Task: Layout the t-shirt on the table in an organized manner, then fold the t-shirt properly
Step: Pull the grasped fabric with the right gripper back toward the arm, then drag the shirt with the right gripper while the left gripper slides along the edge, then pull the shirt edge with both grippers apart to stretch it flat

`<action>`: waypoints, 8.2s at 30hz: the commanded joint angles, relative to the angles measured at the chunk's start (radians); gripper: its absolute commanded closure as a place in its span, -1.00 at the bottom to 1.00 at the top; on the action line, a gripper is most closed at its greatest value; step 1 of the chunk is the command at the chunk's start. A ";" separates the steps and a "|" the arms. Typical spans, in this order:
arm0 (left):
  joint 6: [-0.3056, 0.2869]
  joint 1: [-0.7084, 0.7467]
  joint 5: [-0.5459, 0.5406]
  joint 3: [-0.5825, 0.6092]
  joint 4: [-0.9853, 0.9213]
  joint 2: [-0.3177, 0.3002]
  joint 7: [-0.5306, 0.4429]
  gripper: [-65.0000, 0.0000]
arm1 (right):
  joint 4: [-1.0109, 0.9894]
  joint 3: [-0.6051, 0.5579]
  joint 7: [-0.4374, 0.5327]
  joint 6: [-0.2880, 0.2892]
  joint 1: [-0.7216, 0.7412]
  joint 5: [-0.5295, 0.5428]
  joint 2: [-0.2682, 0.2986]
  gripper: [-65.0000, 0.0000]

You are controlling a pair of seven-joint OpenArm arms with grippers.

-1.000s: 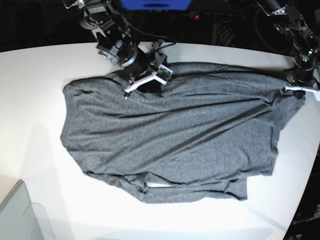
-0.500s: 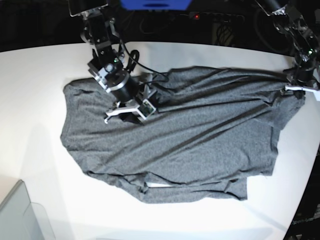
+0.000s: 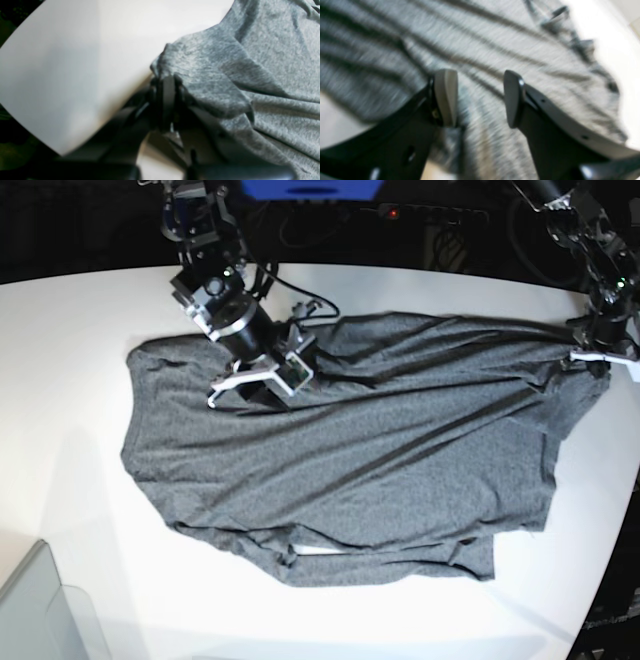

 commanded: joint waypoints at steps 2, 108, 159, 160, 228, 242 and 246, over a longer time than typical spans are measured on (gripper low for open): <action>0.001 -0.009 -0.010 -0.003 0.014 -0.017 -0.026 0.99 | 0.017 -0.023 0.029 0.024 -0.007 0.008 -0.005 0.07; 0.001 0.030 -0.019 -0.010 0.034 -0.014 -0.026 0.99 | 0.209 -0.045 -0.026 0.241 -0.297 0.008 0.087 1.00; 0.010 -0.262 -0.010 0.085 -0.164 -0.089 -0.025 0.98 | -0.061 -0.016 -0.029 0.241 0.123 0.011 0.077 1.00; 0.010 -0.269 -0.010 0.085 -0.176 -0.089 -0.025 0.98 | -0.067 -0.016 -0.032 0.241 0.128 0.011 0.069 1.00; 0.001 -0.211 -0.010 0.341 -0.232 -0.198 -0.032 0.60 | 0.081 0.254 -0.035 0.241 0.003 0.011 -0.048 0.11; 0.001 -0.388 -0.017 0.335 -0.344 -0.091 -0.034 0.60 | 0.083 0.317 -0.029 0.241 -0.036 0.011 -0.046 0.11; 0.001 -0.386 -0.017 0.332 -0.305 -0.080 -0.034 0.60 | 0.084 0.317 -0.029 0.241 -0.058 0.011 -0.045 0.11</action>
